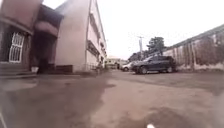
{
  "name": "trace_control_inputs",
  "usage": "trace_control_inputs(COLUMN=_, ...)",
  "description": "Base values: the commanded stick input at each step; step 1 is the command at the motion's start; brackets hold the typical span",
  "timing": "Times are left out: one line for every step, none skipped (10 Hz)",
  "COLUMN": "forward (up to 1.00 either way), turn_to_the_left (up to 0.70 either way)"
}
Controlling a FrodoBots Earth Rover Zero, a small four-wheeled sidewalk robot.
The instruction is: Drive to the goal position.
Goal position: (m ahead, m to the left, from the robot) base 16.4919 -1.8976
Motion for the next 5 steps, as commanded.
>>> trace_control_inputs(forward=0.70, turn_to_the_left=0.00)
trace_control_inputs(forward=0.70, turn_to_the_left=0.00)
trace_control_inputs(forward=0.70, turn_to_the_left=0.00)
trace_control_inputs(forward=0.70, turn_to_the_left=0.00)
trace_control_inputs(forward=0.70, turn_to_the_left=0.00)
